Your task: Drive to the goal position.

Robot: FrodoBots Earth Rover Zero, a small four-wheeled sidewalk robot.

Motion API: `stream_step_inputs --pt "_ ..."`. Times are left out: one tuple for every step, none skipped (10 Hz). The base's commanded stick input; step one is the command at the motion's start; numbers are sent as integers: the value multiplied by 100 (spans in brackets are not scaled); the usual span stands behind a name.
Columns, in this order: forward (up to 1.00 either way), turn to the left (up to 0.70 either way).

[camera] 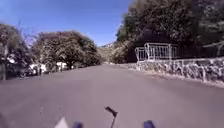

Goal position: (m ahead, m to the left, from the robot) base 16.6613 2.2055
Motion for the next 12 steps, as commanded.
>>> stream_step_inputs --pt "85 0" --pt "85 0" --pt "85 0" --pt "85 0" --pt "85 0" --pt "85 0" --pt "85 0" --pt "85 -34" --pt "85 -34" --pt "85 -34" --pt "85 0" --pt "85 0"
